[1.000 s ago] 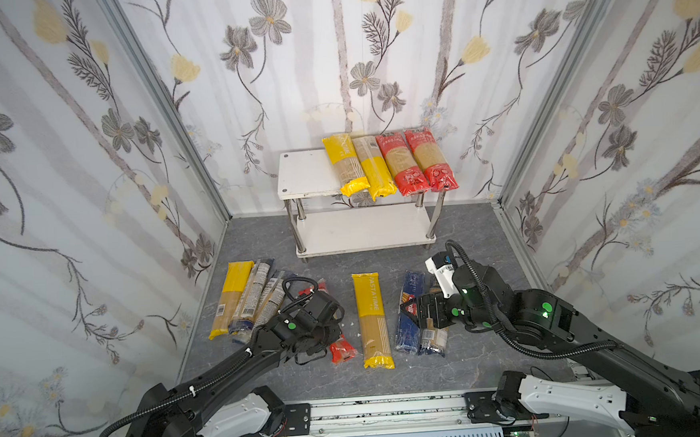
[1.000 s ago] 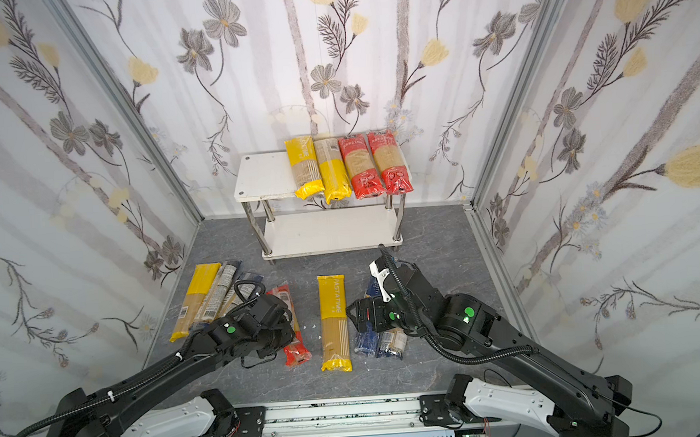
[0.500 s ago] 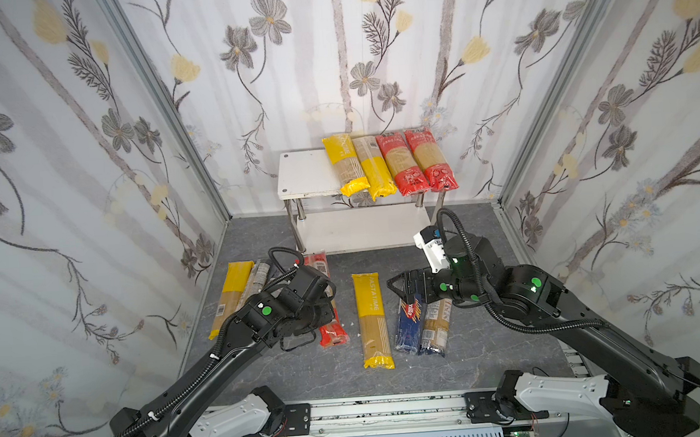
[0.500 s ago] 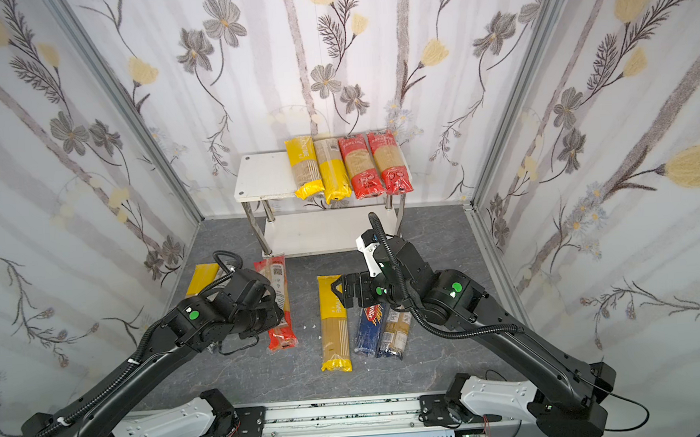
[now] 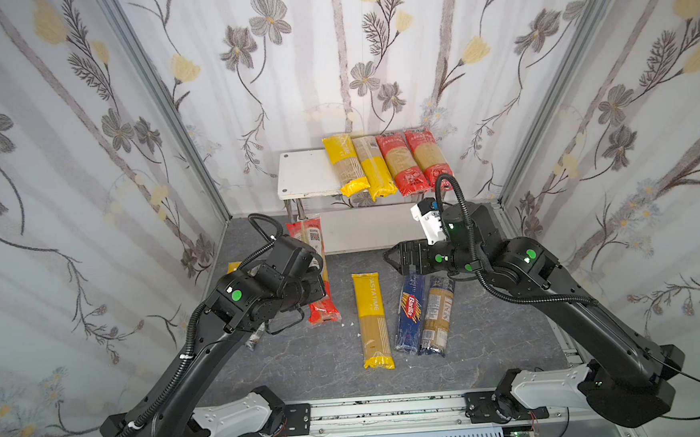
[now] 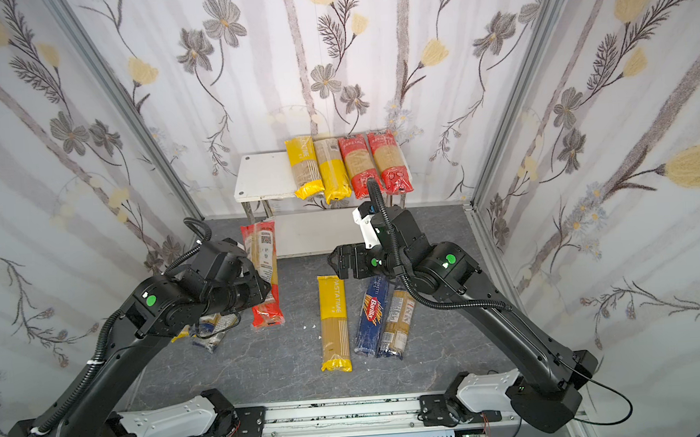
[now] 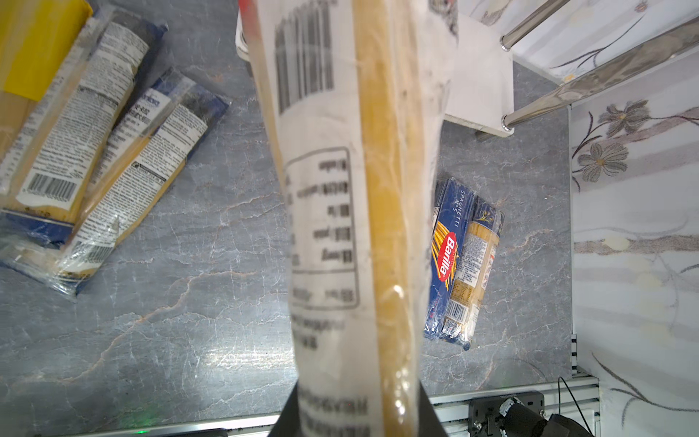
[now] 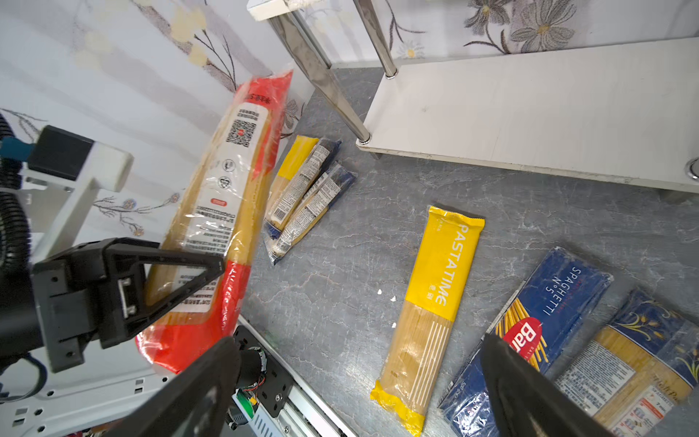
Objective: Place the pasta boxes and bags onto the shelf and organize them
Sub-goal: 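Lift the red-and-white bag upright and carry it to the top shelf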
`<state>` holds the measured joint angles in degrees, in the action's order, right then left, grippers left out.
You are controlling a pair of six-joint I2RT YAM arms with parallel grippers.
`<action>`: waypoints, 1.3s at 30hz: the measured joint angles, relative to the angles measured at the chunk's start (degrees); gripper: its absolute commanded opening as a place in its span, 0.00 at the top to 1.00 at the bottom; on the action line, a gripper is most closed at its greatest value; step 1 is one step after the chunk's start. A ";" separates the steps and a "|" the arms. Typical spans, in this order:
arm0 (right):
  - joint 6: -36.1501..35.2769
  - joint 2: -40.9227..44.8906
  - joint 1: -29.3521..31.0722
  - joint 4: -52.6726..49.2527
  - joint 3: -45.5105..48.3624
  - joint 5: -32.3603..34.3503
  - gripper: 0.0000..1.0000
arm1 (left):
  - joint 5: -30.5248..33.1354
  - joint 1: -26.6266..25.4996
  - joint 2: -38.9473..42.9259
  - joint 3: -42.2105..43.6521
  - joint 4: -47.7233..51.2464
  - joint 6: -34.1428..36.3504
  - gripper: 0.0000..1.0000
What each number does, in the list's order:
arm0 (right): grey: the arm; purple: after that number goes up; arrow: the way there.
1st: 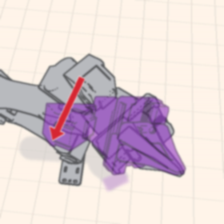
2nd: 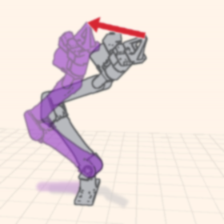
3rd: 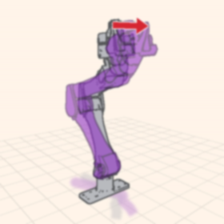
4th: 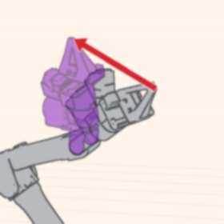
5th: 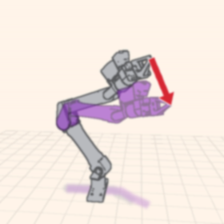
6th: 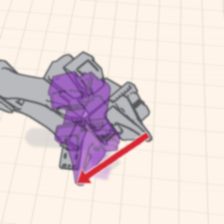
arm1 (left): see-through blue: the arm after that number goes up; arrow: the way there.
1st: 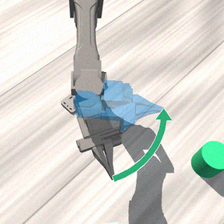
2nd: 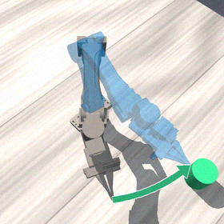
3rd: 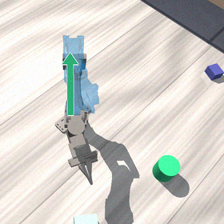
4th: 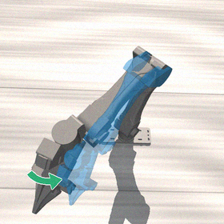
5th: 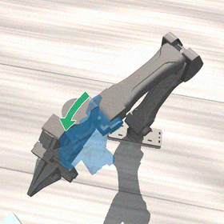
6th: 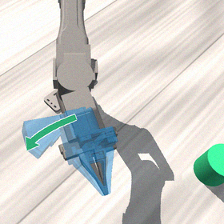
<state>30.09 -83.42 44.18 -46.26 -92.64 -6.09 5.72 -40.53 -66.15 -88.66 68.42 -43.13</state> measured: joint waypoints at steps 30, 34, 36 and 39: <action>-5.75 -4.13 -13.49 1.16 -6.91 -5.62 0.00 | -0.39 19.04 -43.85 -58.49 1.66 19.32 1.00; -6.14 -4.87 -15.39 1.46 -8.39 -6.19 0.00 | -3.67 21.35 -48.63 -63.19 -0.28 19.06 1.00; -6.16 -5.20 -16.35 1.49 -9.11 -6.23 0.00 | -5.57 22.38 -50.03 -63.98 -1.64 18.43 0.99; -6.16 -5.27 -17.84 1.46 -9.79 -6.64 0.00 | -8.09 23.67 -51.65 -64.32 -3.10 16.22 0.93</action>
<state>23.92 -88.68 26.35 -44.80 -102.43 -12.73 -2.37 -16.86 -117.80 -152.99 65.32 -26.92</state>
